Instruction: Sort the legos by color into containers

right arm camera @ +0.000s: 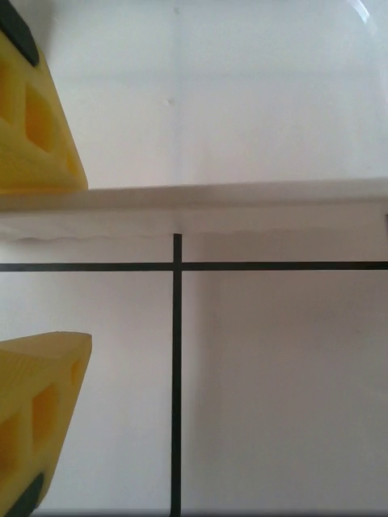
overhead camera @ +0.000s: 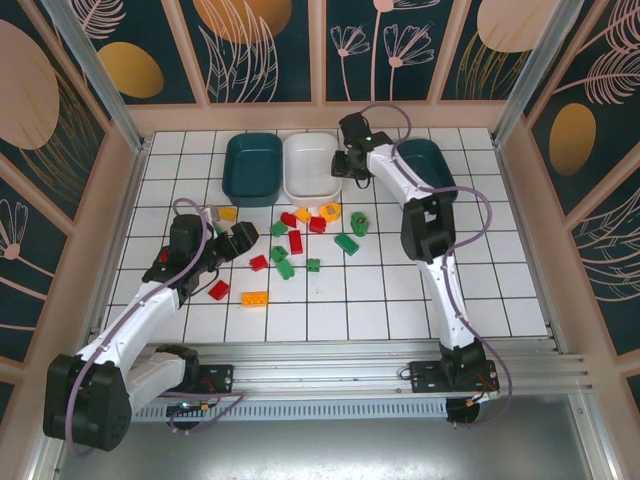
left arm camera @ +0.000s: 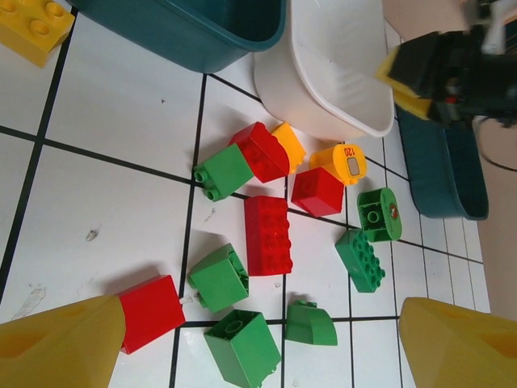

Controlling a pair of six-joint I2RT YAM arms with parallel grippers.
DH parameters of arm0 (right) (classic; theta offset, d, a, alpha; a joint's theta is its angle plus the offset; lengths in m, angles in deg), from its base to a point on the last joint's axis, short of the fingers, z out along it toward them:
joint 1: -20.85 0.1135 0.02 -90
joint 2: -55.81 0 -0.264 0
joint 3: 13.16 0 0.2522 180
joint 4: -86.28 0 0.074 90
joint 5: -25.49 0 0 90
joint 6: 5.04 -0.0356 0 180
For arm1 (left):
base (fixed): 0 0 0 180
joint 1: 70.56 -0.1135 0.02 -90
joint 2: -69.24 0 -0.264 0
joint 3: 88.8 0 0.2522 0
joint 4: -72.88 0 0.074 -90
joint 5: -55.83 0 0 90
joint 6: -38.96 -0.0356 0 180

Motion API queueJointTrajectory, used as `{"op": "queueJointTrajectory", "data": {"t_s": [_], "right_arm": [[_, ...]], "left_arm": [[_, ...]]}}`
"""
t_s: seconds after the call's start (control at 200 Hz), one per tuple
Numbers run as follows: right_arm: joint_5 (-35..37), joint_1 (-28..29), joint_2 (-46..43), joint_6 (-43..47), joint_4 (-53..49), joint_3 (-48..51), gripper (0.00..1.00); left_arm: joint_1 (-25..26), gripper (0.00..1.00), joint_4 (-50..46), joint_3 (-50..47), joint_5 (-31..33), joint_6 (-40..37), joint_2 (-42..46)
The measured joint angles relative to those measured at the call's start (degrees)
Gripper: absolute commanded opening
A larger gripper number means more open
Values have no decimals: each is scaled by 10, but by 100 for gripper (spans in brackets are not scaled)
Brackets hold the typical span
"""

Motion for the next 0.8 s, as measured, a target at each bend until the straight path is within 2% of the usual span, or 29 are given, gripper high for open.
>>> {"op": "queueJointTrajectory", "data": {"t_s": [0.13,0.275,0.46,0.641,0.701,0.796], "right_arm": [[31,-13,-115,21,32,97,55],[55,-68,-191,55,61,162,55],[78,-121,-179,91,74,240,51],[59,-109,-163,104,100,284,36],[44,-105,-162,103,110,297,28],[22,-101,-160,102,119,306,27]], "left_arm": [[0,88,2,0,-11,0,-14],[0,87,14,0,-30,1,-33],[0,87,23,0,-46,1,-51],[0,87,23,0,-47,0,-51],[0,87,22,0,-47,0,-51],[0,87,22,0,-47,0,-50]]}}
